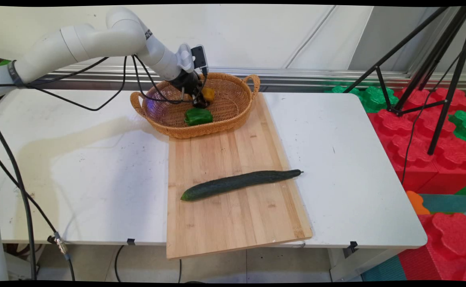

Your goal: Place the picked object on the cutting board

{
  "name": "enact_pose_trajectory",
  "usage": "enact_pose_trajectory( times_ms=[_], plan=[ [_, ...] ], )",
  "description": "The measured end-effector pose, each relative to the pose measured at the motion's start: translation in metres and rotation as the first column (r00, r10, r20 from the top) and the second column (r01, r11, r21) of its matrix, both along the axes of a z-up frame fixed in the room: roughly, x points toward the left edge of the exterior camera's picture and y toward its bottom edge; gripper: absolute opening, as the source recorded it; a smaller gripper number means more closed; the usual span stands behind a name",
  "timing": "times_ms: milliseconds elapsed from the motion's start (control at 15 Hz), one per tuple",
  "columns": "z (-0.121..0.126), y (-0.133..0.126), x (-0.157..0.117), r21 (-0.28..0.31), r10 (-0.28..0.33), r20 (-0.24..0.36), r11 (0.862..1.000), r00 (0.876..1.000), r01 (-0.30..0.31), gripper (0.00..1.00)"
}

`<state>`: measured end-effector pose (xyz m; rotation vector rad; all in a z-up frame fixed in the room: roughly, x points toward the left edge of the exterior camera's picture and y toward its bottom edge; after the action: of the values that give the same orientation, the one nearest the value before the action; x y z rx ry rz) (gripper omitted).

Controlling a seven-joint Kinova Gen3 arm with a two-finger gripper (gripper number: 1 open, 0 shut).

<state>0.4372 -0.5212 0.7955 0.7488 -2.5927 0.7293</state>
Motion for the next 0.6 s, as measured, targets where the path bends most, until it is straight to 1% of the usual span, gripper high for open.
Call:
enact_pose_trajectory(
  times_ms=[400, 600],
  plan=[
    [0.009, 0.004, 0.002, -0.02, 0.01, -0.015, 1.0, 1.0, -0.01, 0.0],
    [0.022, 0.014, 0.007, -0.035, 0.028, -0.042, 0.999, 0.999, -0.029, 0.0]
  ],
)
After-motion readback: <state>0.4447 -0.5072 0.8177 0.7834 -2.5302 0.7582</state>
